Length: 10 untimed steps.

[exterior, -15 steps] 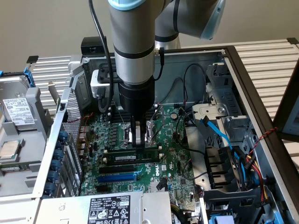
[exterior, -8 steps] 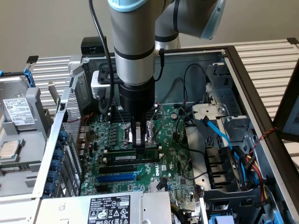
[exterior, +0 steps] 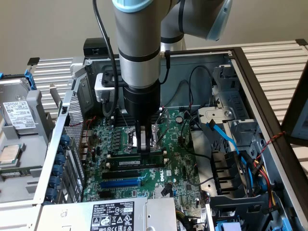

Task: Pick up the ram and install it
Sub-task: 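Press down the ram until it locks into place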

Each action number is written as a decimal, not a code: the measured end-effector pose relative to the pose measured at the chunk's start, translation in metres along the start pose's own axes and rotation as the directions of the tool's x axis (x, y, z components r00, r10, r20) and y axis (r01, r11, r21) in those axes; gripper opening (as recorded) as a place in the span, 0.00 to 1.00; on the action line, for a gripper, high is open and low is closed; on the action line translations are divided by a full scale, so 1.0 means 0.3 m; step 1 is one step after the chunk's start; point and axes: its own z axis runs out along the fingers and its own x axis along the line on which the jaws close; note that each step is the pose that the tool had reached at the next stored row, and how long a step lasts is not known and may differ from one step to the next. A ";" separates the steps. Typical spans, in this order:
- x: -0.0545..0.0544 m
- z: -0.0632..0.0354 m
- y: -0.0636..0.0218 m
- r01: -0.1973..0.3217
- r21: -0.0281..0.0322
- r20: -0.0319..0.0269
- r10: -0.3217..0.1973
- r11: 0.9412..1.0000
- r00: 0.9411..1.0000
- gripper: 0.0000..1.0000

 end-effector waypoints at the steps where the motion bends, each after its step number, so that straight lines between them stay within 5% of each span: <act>1: 0.000 0.001 0.000 0.000 0.000 -0.001 0.000 1.000 1.000 0.10; 4: 0.000 0.006 0.000 0.000 0.000 -0.003 0.000 1.000 1.000 0.10; 6: 0.003 0.003 -0.001 0.000 -0.005 -0.001 0.000 1.000 1.000 0.10; 10: 0.009 -0.032 0.011 0.001 -0.007 0.000 -0.001 1.000 1.000 0.10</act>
